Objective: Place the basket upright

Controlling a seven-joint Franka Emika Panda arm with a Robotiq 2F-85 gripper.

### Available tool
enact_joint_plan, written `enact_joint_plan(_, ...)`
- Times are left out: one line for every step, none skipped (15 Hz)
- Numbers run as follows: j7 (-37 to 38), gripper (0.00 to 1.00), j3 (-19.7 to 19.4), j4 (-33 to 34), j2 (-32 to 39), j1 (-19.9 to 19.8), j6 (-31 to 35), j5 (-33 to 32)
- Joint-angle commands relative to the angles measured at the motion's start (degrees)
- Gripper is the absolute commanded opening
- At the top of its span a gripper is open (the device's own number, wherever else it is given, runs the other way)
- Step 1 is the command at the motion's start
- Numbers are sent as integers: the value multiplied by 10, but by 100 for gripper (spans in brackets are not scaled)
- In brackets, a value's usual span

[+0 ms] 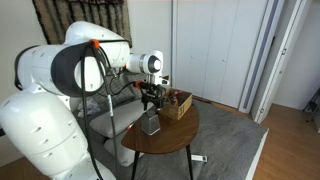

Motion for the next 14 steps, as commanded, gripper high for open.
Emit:
enact_joint_plan(-20, 100, -11, 40, 36, 9, -28, 0)
enact_joint_plan(-23, 100, -12, 44, 42, 9, -31, 4)
enact_joint_plan(-25, 100, -13, 48, 46, 9, -32, 4)
enact_joint_plan(-26, 100, -14, 51, 50, 9, -33, 6)
enact_joint_plan(-29, 100, -15, 55, 54, 9, -35, 8)
enact_joint_plan(-30, 100, -16, 57, 58, 9, -36, 10)
enact_joint_plan(-32, 100, -16, 60, 62, 9, -37, 13)
enact_joint_plan(-35, 100, -17, 63, 66, 9, -40, 15)
enact_joint_plan(-39, 100, -18, 65, 70, 9, -42, 19)
enact_joint_plan(-39, 100, -19, 67, 75, 9, -45, 21)
enact_joint_plan(-42, 100, -19, 69, 79, 9, -47, 23)
enact_joint_plan(-42, 100, -20, 70, 82, 9, -49, 25)
enact_joint_plan(-44, 100, -21, 71, 86, 9, -49, 28)
enact_joint_plan(-47, 100, -22, 71, 89, 9, -48, 32)
